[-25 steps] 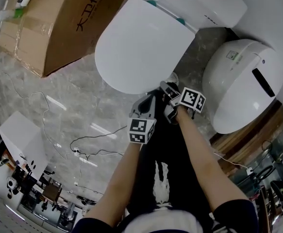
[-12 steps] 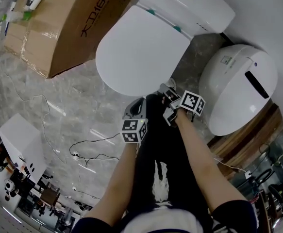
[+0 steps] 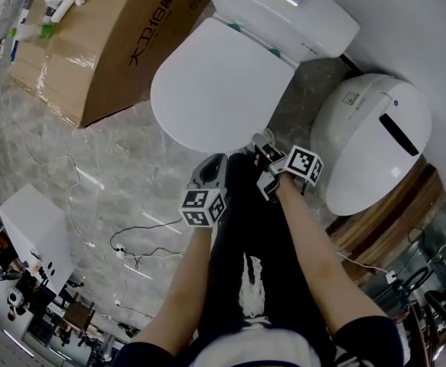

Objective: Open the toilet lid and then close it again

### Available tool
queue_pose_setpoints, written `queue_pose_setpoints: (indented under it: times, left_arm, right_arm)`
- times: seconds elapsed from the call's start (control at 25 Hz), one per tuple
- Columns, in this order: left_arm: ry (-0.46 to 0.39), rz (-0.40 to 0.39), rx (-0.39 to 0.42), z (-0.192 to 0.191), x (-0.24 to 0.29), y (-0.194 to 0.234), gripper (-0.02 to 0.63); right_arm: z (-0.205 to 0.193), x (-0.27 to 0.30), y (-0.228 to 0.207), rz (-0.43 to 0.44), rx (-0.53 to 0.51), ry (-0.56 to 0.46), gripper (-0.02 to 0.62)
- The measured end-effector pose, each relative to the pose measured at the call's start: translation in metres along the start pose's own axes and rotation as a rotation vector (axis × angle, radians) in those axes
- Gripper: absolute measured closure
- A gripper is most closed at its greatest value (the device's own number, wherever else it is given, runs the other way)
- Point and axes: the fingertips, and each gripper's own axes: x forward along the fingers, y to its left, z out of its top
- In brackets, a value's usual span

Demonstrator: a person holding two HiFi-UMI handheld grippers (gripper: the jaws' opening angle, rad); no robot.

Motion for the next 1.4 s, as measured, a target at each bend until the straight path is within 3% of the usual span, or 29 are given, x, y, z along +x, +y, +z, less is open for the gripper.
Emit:
queue_pose_setpoints:
  times: [0.84,1.12,1.4]
  left_arm:
    - [-0.093,-0.114,0.121,0.076,-0.002,-0.056,0.575]
    - [-0.093,-0.120,0.197,0.092,0.001,-0.067,0.575]
    - [-0.121,-0.154,0.247,0.118,0.007,-0.087,0.575]
  right_arm:
    - [0.041,-0.025,0.051,0.090,0.004,-0.032,0.503]
    - [0.054,-0.029,0.060,0.071,-0.051,0.017,0.486]
    - [0.072,-0.040,0.077,0.052,-0.079,-0.006,0.485]
